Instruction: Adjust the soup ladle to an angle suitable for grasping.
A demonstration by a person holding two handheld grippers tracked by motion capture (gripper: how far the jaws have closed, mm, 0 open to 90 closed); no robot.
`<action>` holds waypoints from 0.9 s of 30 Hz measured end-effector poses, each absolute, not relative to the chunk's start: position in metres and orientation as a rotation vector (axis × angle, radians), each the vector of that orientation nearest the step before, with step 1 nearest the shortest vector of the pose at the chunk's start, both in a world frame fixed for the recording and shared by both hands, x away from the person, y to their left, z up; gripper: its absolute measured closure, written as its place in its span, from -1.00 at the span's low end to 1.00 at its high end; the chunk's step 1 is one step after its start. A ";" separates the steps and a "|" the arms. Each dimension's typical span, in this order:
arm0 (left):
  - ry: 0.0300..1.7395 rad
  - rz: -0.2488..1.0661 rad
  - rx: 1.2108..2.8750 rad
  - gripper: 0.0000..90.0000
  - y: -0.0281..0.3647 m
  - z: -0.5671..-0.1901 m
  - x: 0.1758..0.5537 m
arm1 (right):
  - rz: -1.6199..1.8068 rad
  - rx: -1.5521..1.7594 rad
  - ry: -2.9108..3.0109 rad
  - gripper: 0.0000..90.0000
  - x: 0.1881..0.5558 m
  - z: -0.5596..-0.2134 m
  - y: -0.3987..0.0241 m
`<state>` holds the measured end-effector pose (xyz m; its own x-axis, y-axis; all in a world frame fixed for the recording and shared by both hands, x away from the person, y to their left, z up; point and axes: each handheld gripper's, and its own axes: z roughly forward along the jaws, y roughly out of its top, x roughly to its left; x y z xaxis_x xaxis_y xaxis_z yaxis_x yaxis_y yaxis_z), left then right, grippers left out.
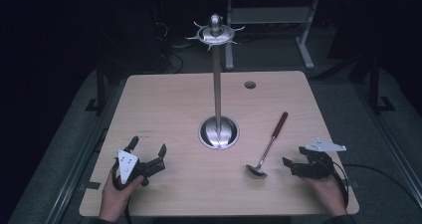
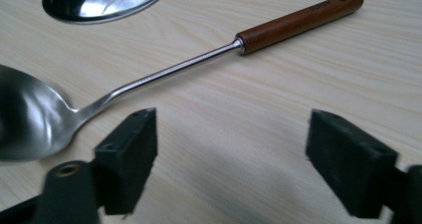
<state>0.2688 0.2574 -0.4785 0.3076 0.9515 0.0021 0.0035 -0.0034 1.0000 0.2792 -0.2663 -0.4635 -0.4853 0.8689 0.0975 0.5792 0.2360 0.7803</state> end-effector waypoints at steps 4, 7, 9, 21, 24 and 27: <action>0.974 0.976 1.345 -0.99 0.257 -0.479 0.269 | 1.116 1.331 2.148 -0.16 0.283 -0.461 -0.267; 0.976 0.974 1.347 -0.99 0.257 -0.478 0.269 | 1.127 1.333 2.133 0.08 0.286 -0.459 -0.269; 0.976 0.975 1.348 -0.99 0.257 -0.478 0.269 | 1.128 1.332 2.132 0.17 0.288 -0.458 -0.269; 0.978 0.973 1.349 -0.99 0.257 -0.478 0.269 | 1.100 1.300 2.107 0.99 0.305 -0.453 -0.268; 0.975 0.973 1.358 -0.99 0.258 -0.478 0.269 | 1.103 1.300 2.101 0.99 0.312 -0.451 -0.268; 0.977 0.974 1.357 -0.99 0.258 -0.478 0.269 | 1.099 1.302 2.090 0.99 0.317 -0.451 -0.267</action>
<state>0.2688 0.2579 -0.4782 0.3108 0.9504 0.0071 0.0096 -0.0106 0.9999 0.3170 -0.2671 -0.4509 -0.4589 0.8876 0.0406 0.5367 0.2405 0.8087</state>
